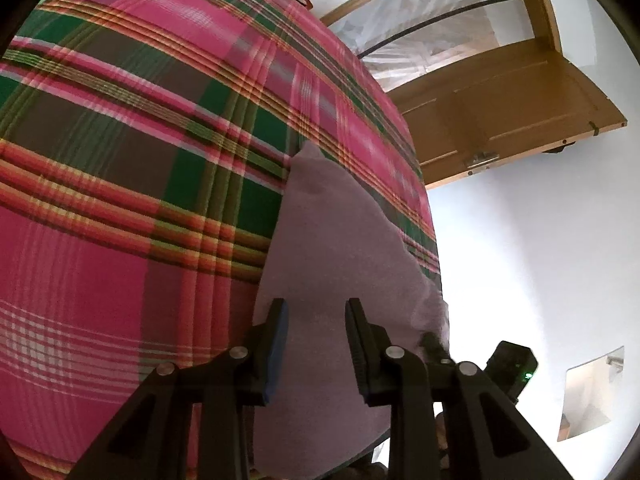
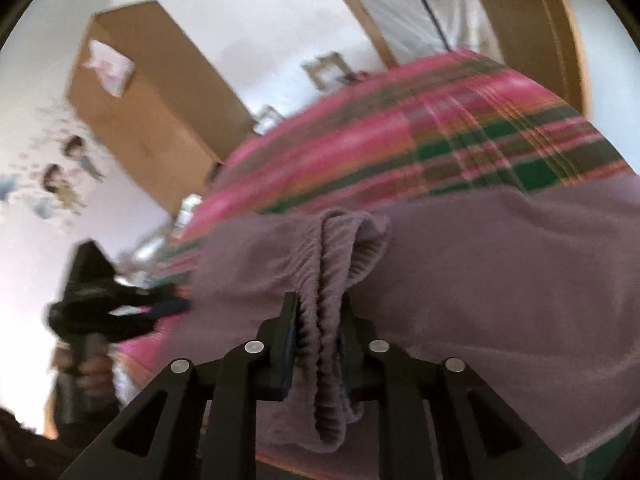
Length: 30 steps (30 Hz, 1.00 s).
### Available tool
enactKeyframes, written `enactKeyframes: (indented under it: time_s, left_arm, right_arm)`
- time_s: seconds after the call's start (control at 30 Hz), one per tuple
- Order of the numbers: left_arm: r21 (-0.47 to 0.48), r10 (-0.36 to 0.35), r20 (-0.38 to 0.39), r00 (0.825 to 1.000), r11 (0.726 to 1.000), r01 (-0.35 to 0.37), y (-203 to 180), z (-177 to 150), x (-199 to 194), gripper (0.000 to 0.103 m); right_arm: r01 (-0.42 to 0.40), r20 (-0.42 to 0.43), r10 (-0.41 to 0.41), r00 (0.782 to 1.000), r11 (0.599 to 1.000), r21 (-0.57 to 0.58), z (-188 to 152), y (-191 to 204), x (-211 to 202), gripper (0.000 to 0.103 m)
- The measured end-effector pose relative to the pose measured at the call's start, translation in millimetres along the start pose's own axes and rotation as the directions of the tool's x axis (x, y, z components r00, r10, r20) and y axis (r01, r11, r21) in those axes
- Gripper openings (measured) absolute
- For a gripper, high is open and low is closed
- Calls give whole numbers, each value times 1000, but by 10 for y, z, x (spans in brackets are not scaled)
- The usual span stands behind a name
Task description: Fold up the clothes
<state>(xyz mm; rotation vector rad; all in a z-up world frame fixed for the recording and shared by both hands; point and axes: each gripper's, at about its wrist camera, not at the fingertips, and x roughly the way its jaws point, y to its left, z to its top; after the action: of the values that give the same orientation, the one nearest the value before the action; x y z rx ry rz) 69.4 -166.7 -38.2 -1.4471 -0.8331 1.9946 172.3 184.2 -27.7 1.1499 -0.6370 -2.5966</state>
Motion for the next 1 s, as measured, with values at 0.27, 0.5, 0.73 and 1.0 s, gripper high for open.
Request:
enactKeyframes:
  time_s: [0.27,0.5,0.73,1.0]
  left_arm:
    - [5,14,-13,1000,1000,-14,15,27,42,30]
    - [1,16,-19,1000,1000,-16,34,51,46,30]
    - [0,17,-23,1000,1000,-17,35,60,51,30]
    - [0,19,-32,999,1000,-19,38,76,73,30]
  right_arm:
    - [31,82,-31,996,1000,4,189,-98,-196,36]
    - [4,54,0,999,998,-56,503,11,47,37]
    - [0,-75,-9,997,993,-119,620,113,292,37]
    - [48,-7,-52,999,962,-269,323,329,91,13]
